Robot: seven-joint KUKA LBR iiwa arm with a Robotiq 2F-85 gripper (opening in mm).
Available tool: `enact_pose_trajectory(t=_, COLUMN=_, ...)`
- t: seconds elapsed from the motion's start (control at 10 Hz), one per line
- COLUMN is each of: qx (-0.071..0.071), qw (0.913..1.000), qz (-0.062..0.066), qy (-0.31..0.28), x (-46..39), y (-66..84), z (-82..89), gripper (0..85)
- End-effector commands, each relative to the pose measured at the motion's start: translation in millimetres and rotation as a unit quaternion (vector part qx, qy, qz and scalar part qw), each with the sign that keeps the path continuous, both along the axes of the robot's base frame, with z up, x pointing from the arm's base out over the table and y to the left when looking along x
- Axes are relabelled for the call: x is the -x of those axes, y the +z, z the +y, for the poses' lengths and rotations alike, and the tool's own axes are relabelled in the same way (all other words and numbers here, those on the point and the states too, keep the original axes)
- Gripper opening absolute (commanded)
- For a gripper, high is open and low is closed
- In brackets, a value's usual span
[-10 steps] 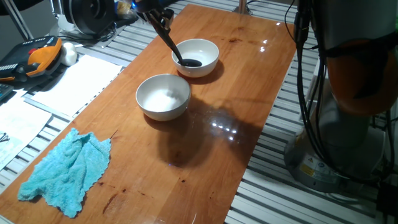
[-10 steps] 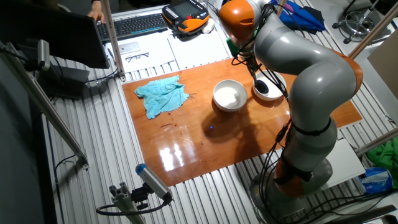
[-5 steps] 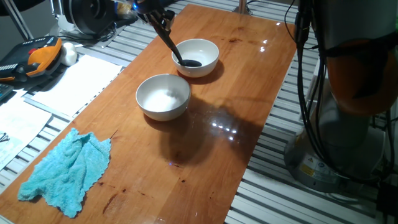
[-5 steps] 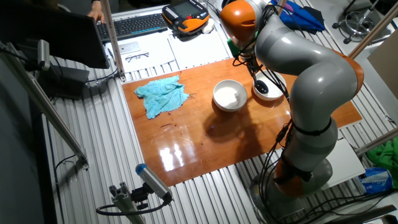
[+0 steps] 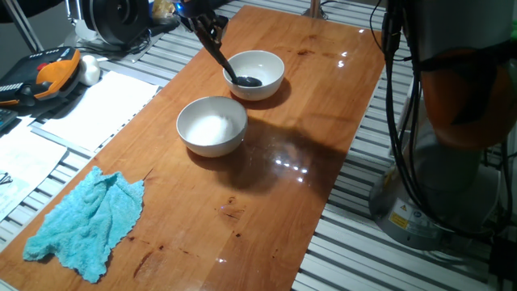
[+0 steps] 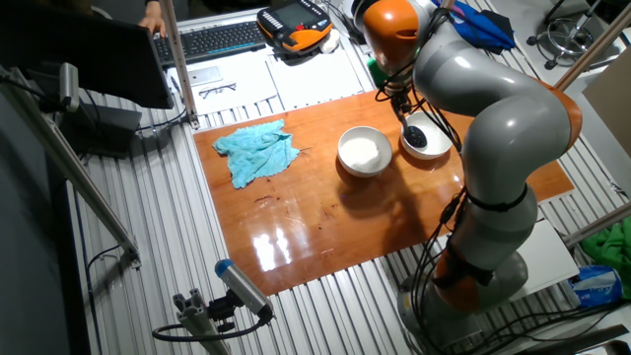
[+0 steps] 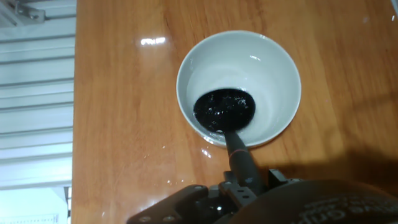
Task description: Scoop water with a large spoon from one bowl to another
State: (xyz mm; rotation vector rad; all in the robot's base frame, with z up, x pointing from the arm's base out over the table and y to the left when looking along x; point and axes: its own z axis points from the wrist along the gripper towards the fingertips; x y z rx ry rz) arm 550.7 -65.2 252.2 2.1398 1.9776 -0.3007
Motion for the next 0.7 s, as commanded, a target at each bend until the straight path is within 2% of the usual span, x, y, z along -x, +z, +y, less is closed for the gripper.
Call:
enact_pose_trajectory(t=0.0, qx=-0.005, qw=1.0, qz=-0.001, qy=0.0, x=-0.3, y=-1.0, z=-0.5, gripper=0.0)
enact_pose_trajectory(t=0.1, qx=-0.014, qw=0.9999, qz=-0.006, qy=0.0, x=-0.9, y=-4.4, z=-1.4, gripper=0.0)
enact_pose_trajectory(t=0.4, qx=-0.019, qw=0.9997, qz=-0.015, qy=-0.001, x=-2.8, y=-13.5, z=-0.7, gripper=0.0)
enact_pose_trajectory(t=0.6, qx=-0.034, qw=0.9993, qz=-0.017, qy=-0.01, x=-5.1, y=-15.6, z=0.1, gripper=0.0)
